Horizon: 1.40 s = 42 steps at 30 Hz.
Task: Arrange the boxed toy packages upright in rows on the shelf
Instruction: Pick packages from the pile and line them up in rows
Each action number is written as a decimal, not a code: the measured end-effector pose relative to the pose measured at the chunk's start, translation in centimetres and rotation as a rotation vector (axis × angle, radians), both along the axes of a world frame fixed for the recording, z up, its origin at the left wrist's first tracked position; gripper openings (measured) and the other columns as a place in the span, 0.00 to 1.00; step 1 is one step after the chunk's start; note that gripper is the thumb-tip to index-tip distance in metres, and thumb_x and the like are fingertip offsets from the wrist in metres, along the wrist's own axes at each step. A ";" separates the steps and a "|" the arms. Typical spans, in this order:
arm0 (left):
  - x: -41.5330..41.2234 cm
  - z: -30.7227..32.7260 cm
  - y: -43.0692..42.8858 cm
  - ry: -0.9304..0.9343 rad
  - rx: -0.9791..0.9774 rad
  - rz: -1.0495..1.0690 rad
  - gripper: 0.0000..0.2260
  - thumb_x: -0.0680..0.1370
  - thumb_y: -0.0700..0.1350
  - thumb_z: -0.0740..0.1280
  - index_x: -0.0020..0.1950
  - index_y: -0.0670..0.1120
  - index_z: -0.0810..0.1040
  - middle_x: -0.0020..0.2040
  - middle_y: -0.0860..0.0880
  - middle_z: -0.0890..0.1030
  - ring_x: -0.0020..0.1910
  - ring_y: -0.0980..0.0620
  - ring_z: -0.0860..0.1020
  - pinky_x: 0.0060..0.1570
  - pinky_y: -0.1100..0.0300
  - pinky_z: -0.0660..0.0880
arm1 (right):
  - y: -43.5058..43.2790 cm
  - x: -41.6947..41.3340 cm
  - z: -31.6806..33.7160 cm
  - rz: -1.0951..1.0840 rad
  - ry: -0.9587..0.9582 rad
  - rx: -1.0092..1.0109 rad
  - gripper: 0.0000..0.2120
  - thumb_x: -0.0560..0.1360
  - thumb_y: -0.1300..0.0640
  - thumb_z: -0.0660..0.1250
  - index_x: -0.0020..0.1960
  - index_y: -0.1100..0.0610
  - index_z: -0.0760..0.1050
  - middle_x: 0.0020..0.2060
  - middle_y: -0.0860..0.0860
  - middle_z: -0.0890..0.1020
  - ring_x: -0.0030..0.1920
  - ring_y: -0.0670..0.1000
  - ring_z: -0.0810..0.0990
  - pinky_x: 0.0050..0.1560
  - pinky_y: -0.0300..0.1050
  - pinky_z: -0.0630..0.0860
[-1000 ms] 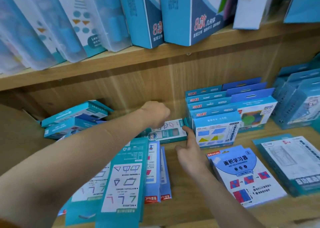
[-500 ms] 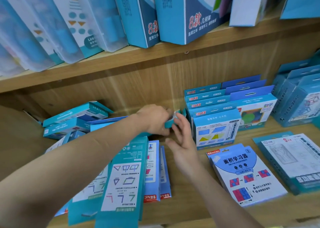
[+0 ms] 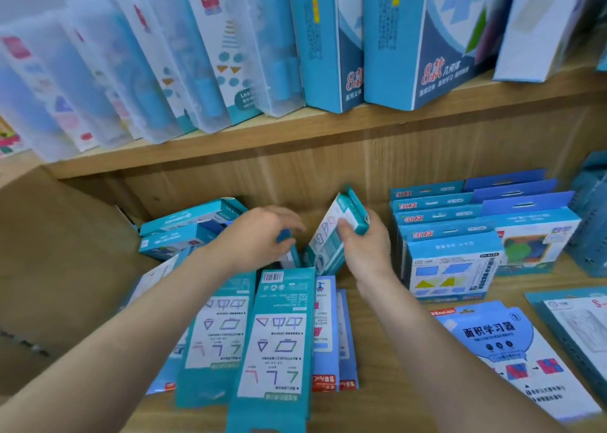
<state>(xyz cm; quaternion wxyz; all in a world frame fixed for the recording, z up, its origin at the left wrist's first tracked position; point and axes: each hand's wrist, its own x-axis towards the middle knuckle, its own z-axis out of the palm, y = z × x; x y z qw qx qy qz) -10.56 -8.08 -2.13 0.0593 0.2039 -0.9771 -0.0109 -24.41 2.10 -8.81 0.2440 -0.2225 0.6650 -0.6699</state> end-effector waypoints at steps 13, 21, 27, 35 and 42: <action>2.2 0.3 0.9 0.278 0.175 0.158 0.14 0.79 0.48 0.64 0.65 0.51 0.76 0.64 0.54 0.76 0.64 0.57 0.72 0.65 0.61 0.68 | 5.5 -1.8 5.5 0.011 -0.147 -0.550 0.08 0.76 0.63 0.67 0.53 0.54 0.76 0.49 0.52 0.84 0.53 0.53 0.82 0.58 0.56 0.76; -0.3 2.5 6.5 0.420 0.517 0.032 0.18 0.75 0.50 0.70 0.64 0.53 0.74 0.53 0.60 0.81 0.50 0.62 0.79 0.48 0.65 0.76 | 8.6 -2.7 6.9 0.072 -0.589 -0.770 0.21 0.76 0.53 0.63 0.67 0.60 0.71 0.62 0.57 0.78 0.64 0.56 0.76 0.66 0.59 0.70; -1.0 2.6 8.1 0.340 0.516 -0.034 0.13 0.70 0.51 0.74 0.52 0.54 0.77 0.44 0.53 0.83 0.43 0.51 0.80 0.45 0.51 0.77 | 11.0 -3.7 8.1 0.074 -0.639 -0.716 0.17 0.77 0.43 0.62 0.57 0.53 0.77 0.54 0.53 0.83 0.54 0.54 0.82 0.63 0.59 0.71; -3.3 5.9 12.4 0.521 0.567 -0.202 0.10 0.71 0.52 0.71 0.51 0.51 0.81 0.41 0.54 0.83 0.40 0.59 0.78 0.41 0.65 0.74 | 14.0 -3.7 9.8 -0.049 -0.415 -0.645 0.08 0.77 0.52 0.65 0.45 0.55 0.80 0.41 0.54 0.84 0.40 0.53 0.83 0.47 0.50 0.76; -7.3 9.2 18.0 0.643 0.813 -0.254 0.09 0.71 0.55 0.69 0.39 0.49 0.79 0.29 0.54 0.77 0.27 0.59 0.69 0.26 0.67 0.65 | 18.8 -4.2 11.8 -0.036 -0.060 -0.562 0.10 0.77 0.56 0.64 0.43 0.58 0.81 0.37 0.54 0.85 0.37 0.52 0.83 0.35 0.41 0.78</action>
